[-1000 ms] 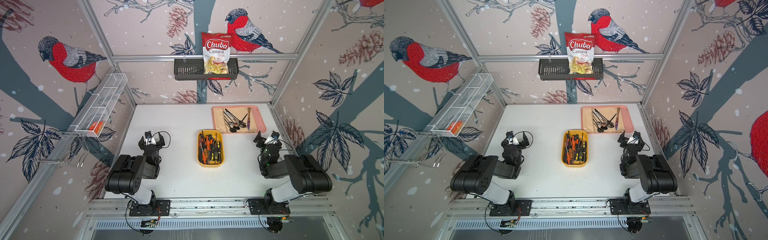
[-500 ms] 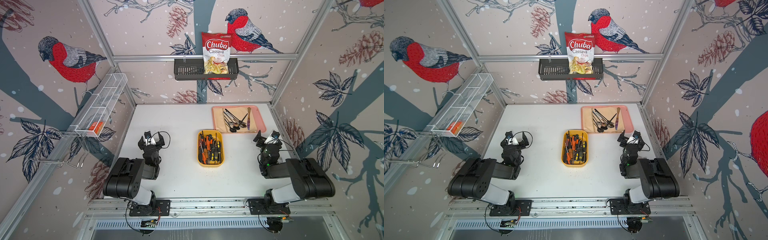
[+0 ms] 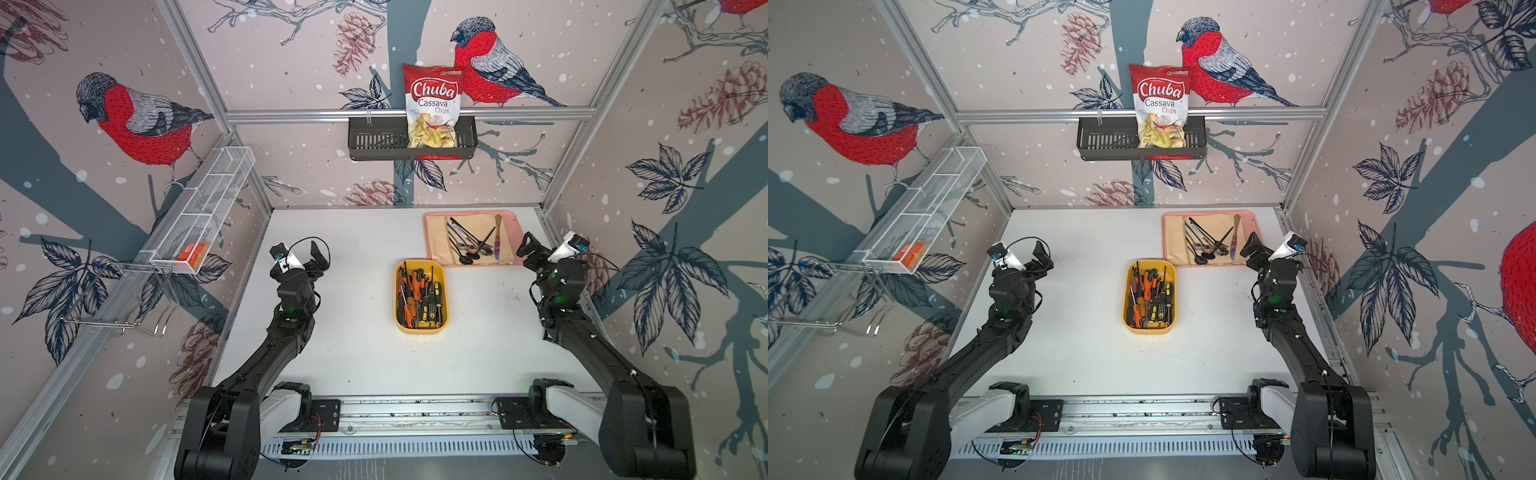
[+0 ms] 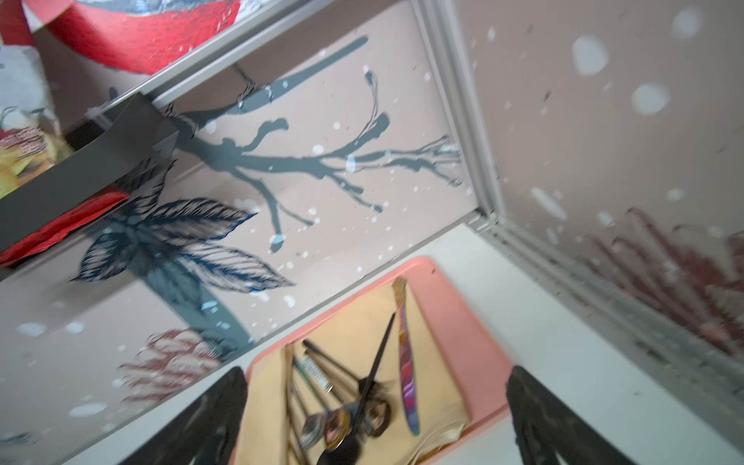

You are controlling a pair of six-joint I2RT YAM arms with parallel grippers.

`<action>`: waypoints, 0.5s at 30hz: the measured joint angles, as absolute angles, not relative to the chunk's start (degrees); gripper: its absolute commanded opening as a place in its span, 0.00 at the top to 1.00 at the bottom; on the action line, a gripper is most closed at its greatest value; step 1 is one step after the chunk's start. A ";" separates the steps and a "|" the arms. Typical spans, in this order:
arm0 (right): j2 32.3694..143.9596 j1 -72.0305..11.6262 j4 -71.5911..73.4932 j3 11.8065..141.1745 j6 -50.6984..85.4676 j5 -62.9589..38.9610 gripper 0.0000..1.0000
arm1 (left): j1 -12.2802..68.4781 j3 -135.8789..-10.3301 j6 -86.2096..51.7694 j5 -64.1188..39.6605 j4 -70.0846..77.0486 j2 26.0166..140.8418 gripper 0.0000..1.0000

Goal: Take out the screwdriver from the storage box
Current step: Pick up the screwdriver from the storage box.

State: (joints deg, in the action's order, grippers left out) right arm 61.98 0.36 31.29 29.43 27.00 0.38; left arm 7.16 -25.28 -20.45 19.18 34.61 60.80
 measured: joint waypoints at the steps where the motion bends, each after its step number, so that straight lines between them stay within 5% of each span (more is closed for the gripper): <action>1: 61.45 0.01 29.85 30.00 27.81 -2.66 0.00 | 7.14 -26.04 -21.56 17.12 31.75 60.25 0.17; 9: 63.18 -6.20 12.16 41.12 31.42 -11.92 0.38 | 7.66 -31.53 -28.29 -0.99 14.22 60.38 0.44; 15: 68.40 -16.05 -2.92 45.78 31.33 -11.88 0.55 | 10.33 -31.29 -32.99 -10.61 5.21 61.58 0.48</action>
